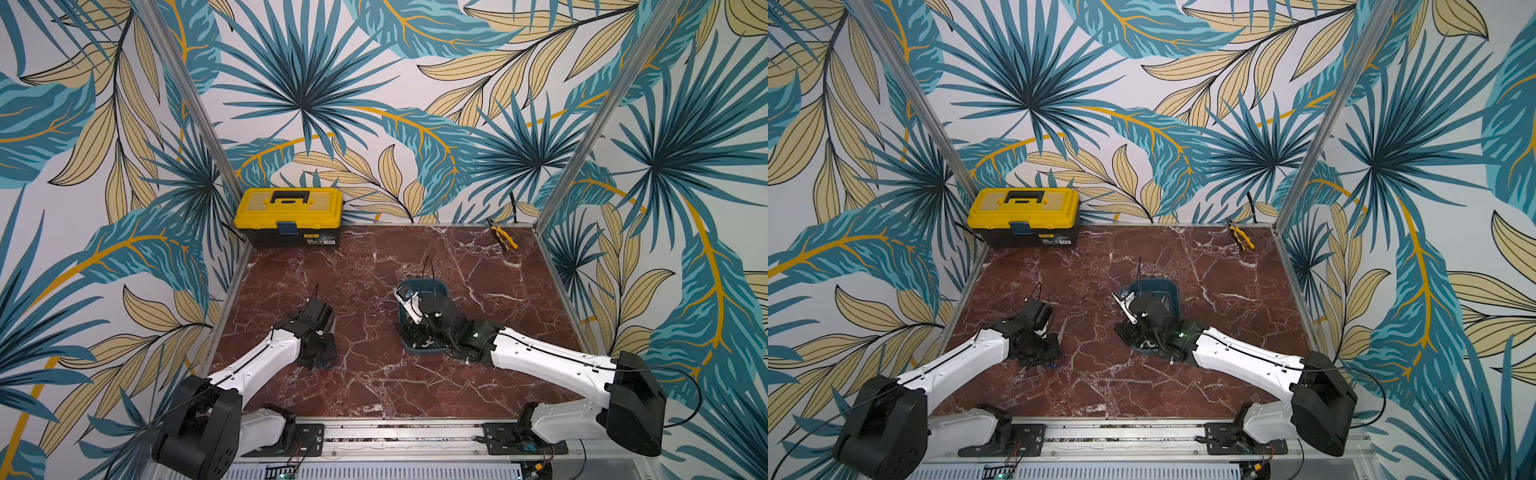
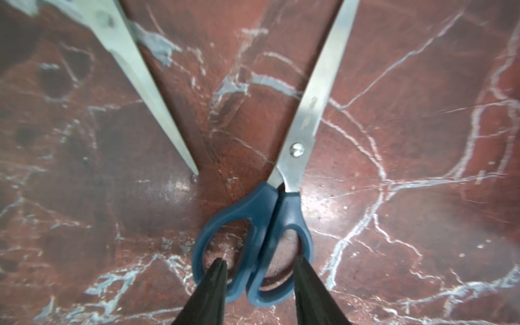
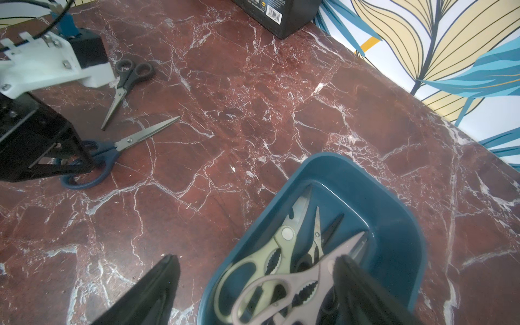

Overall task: Put the scissors into the storage box
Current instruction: Pick up the scissors from the center of the board.

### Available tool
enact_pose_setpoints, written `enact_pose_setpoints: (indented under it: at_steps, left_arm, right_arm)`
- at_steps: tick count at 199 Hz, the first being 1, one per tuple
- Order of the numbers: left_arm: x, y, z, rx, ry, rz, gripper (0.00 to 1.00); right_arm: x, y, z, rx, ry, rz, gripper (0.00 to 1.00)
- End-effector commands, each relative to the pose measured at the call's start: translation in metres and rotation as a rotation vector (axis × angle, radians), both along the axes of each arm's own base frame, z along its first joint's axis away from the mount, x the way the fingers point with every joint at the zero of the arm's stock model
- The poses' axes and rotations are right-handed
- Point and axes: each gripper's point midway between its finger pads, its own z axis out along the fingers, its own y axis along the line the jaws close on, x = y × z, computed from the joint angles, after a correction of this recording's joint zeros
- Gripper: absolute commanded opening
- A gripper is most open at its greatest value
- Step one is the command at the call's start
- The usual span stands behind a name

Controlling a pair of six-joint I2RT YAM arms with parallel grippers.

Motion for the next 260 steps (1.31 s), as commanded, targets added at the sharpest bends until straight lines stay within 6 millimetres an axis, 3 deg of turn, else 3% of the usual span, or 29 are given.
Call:
enact_pose_setpoints:
  at_steps: [1, 61, 104, 141, 154, 183, 211, 235, 260]
  left_arm:
    - [0.007, -0.004, -0.001, -0.005, -0.012, -0.037, 0.40]
    - [0.016, -0.004, -0.011, 0.068, 0.018, -0.067, 0.38]
    - [0.018, -0.008, -0.023, 0.075, 0.036, -0.074, 0.21]
    - [0.023, -0.010, -0.015, 0.075, 0.000, -0.083, 0.14]
    - [0.025, -0.012, -0.010, 0.066, -0.021, -0.087, 0.06]
    - [0.034, -0.020, 0.019, 0.072, -0.104, -0.104, 0.01]
    - [0.050, -0.041, 0.075, 0.082, -0.242, -0.132, 0.00]
    - [0.065, -0.085, 0.126, 0.032, -0.375, -0.192, 0.00]
    - [0.075, -0.143, 0.153, -0.035, -0.429, -0.284, 0.00]
  right_arm:
    - [0.000, 0.003, 0.000, -0.005, 0.002, 0.001, 0.91]
    - [0.002, 0.002, 0.001, -0.001, -0.006, -0.009, 0.91]
    - [0.005, -0.002, 0.003, -0.011, -0.022, -0.030, 0.91]
    - [0.005, -0.009, 0.008, -0.001, -0.047, -0.055, 0.91]
    - [0.006, -0.013, 0.009, -0.001, -0.055, -0.072, 0.91]
    - [0.016, -0.031, 0.021, 0.007, -0.107, -0.189, 0.92]
    - [0.032, -0.070, 0.040, 0.065, -0.161, -0.411, 0.94]
    - [0.036, -0.107, 0.050, 0.162, -0.160, -0.571, 1.00]
    - [0.038, -0.174, 0.045, 0.233, -0.126, -0.819, 1.00]
